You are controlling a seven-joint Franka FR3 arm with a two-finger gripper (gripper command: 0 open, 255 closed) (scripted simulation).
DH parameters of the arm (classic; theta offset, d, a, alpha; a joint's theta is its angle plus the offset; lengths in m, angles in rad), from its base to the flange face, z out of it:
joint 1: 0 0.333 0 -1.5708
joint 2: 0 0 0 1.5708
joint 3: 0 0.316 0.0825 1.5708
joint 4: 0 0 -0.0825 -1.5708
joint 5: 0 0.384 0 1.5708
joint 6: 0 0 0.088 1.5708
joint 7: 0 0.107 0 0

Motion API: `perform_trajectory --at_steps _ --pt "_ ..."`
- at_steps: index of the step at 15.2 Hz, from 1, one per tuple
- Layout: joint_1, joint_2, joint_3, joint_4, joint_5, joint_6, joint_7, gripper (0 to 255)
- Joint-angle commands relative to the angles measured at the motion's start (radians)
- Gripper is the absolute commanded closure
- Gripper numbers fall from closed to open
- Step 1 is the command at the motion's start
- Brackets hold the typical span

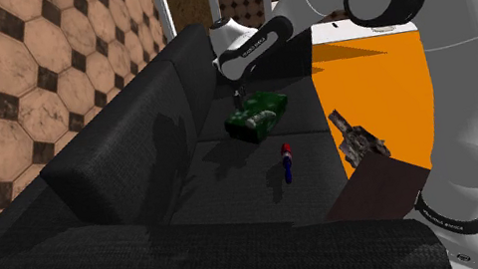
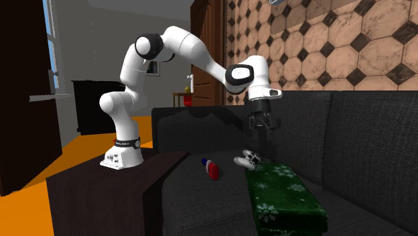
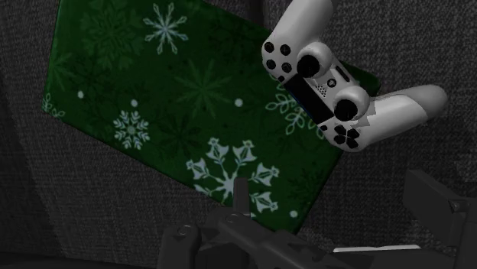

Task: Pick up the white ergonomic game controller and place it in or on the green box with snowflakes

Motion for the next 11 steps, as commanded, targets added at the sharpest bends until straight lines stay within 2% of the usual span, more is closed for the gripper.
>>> perform_trajectory --at_steps 1,7,11 --pt "0.0 0.017 0.017 0.01 -0.04 -0.009 -0.132 0" --pt "-0.004 0.071 0.003 0.005 -0.06 0.049 -0.121 0" --pt "-0.004 0.071 0.003 0.005 -0.06 0.049 -0.121 0"
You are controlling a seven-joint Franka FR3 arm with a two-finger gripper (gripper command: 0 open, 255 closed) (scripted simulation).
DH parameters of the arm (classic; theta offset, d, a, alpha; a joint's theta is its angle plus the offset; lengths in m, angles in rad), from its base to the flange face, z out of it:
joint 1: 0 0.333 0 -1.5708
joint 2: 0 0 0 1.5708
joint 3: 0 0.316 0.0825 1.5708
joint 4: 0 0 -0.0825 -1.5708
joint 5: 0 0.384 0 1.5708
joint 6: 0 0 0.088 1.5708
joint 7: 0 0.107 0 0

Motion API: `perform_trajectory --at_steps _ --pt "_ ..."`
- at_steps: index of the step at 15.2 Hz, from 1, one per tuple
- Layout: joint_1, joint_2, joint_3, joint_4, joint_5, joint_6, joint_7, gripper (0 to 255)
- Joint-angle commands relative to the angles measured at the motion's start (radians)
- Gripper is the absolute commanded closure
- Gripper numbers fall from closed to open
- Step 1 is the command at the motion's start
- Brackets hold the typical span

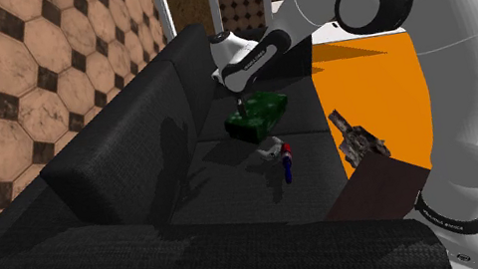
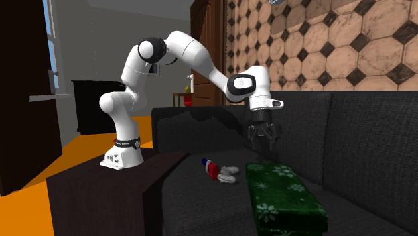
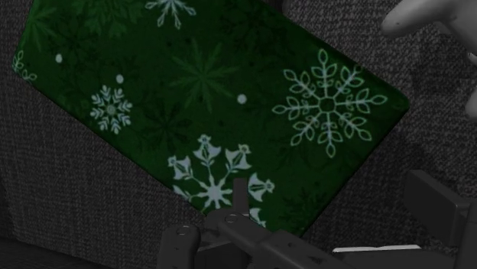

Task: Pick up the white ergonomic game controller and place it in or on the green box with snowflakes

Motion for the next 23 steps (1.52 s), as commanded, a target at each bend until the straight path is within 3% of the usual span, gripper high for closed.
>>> perform_trajectory --at_steps 1,4,5,14,15,23 --pt "0.0 0.001 0.0 0.001 0.0 0.0 0.0 0" --pt "0.0 0.001 0.0 0.001 0.0 0.0 0.0 0" --pt "0.0 0.001 0.0 0.001 0.0 0.0 0.0 255" --pt "0.0 0.001 0.0 0.001 0.0 0.0 0.0 255" --pt "0.0 0.001 0.0 0.001 0.0 0.0 0.0 0" --pt "-0.086 -0.167 0.053 -0.436 -0.039 0.307 -0.195 0"
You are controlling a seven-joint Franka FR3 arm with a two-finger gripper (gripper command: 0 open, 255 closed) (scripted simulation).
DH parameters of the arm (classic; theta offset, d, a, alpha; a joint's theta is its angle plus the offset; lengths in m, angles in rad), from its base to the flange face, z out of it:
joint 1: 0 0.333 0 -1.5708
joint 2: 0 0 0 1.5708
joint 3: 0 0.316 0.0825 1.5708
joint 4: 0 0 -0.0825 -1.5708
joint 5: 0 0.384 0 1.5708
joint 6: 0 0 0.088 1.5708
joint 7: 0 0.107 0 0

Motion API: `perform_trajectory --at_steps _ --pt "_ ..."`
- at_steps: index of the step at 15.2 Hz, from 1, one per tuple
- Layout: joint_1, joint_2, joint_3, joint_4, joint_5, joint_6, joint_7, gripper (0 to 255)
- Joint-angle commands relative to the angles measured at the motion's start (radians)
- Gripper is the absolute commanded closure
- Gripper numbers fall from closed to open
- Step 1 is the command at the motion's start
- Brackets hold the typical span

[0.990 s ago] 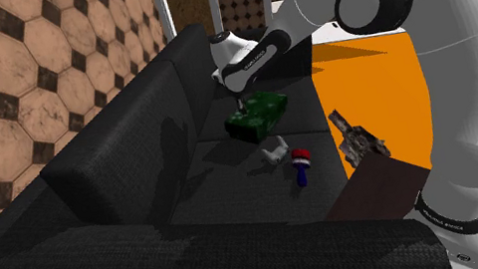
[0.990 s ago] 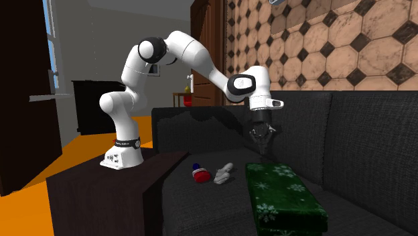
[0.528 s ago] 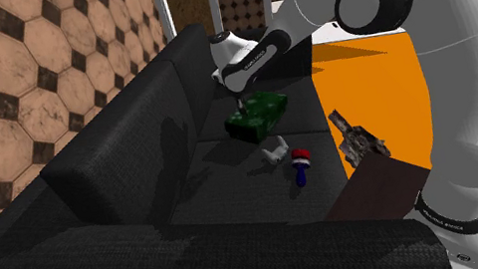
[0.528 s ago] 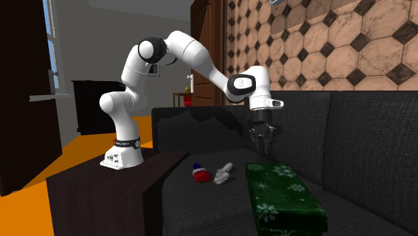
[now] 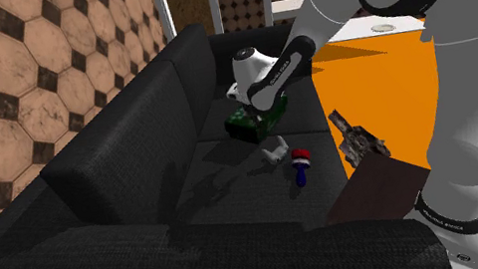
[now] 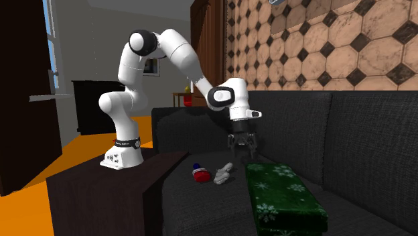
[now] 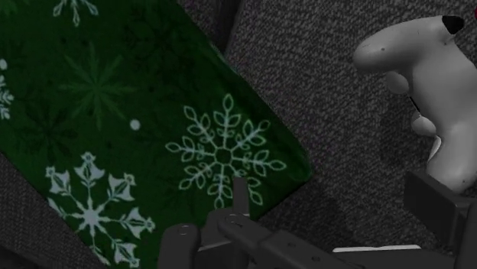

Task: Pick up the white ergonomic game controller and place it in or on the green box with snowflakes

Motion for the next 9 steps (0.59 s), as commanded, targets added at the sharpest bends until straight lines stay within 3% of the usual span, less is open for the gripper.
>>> perform_trajectory --at_steps 1,8,9 --pt "-0.023 -0.036 0.013 -0.099 -0.01 0.075 -0.057 0" --pt "-0.128 -0.106 0.032 -0.386 -0.062 0.322 -0.287 0" --pt "-0.129 -0.106 0.033 -0.388 -0.063 0.324 -0.289 0"
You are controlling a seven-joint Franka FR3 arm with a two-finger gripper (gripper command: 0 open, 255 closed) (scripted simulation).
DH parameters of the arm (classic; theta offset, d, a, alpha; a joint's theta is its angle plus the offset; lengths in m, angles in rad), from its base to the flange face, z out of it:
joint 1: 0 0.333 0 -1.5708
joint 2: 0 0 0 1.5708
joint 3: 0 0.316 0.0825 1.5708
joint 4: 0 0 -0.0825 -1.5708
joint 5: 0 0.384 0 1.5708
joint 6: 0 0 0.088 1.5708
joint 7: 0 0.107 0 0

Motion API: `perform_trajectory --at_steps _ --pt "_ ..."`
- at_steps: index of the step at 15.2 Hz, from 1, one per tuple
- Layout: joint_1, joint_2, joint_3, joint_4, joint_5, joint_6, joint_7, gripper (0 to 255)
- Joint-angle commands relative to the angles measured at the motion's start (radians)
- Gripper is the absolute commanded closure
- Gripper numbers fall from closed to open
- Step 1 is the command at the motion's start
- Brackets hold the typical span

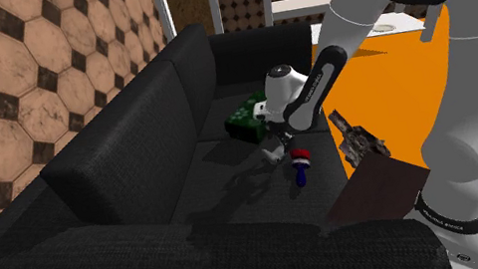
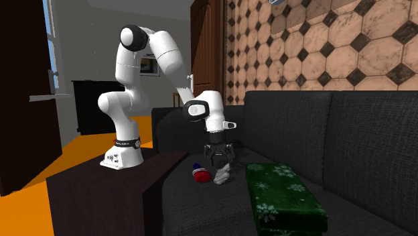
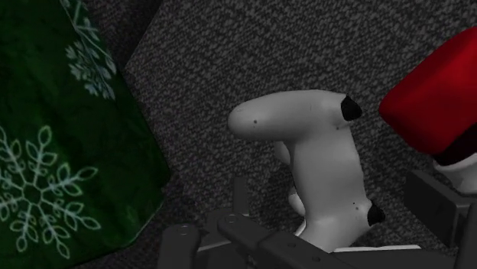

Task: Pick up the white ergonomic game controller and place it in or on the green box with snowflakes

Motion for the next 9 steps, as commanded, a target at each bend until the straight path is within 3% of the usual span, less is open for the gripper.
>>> perform_trajectory --at_steps 1,7,9 --pt "-0.003 0.012 -0.01 -0.014 -0.021 0.029 -0.009 0" --pt "0.056 0.117 -0.091 0.034 -0.118 0.087 0.07 0" --pt "0.057 0.117 -0.092 0.034 -0.118 0.087 0.069 0"
